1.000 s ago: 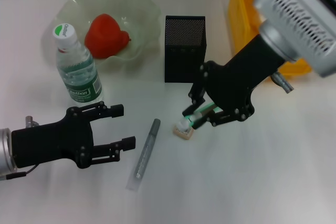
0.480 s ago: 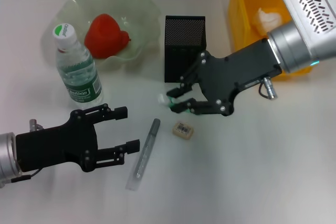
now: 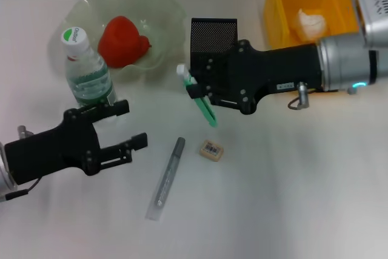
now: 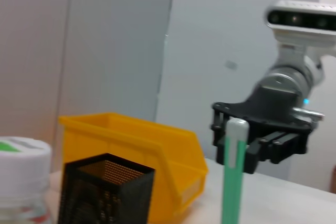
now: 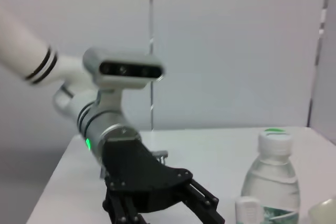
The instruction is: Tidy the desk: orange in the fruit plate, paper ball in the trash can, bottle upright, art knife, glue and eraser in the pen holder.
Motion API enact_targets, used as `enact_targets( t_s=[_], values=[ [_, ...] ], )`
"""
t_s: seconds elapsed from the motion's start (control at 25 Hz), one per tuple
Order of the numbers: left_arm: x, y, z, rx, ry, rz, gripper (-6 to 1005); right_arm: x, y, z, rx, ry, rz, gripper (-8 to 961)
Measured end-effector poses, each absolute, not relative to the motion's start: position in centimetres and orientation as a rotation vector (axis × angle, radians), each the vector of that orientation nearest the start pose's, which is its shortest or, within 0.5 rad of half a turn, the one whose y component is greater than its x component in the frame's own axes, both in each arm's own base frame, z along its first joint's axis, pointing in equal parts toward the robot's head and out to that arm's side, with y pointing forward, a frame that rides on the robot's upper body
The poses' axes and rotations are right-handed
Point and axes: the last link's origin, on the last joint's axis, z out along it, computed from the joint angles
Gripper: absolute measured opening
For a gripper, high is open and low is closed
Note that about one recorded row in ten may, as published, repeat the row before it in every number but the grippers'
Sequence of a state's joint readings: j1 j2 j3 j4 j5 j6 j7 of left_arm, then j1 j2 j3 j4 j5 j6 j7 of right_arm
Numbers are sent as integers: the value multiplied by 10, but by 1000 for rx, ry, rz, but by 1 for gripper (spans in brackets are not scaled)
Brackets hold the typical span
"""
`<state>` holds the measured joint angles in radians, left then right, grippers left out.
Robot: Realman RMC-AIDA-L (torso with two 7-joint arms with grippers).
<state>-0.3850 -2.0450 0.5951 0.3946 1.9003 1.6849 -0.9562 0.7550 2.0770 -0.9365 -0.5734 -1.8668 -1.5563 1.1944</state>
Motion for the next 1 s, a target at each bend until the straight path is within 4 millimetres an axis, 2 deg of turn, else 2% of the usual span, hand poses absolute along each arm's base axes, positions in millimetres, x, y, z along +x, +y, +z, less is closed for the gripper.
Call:
enact_targets(
  t_s=[0.36,0.44,0.72,1.0],
  values=[
    [-303,262,-20,-2587,-525,-942,784,193,339,-31,-2928,207,867,173],
    [-305,262,-23,-2581,-529,-930,784,200,334,-27,-2879,265,938,173],
    [-307,261,-26,-2575,-536,-914,784,214,325,-28,-2791,353,1016,173],
    [-303,262,-27,-2588,-523,-932,785,225,314,-39,-2657,285,1119,173]
  ],
)
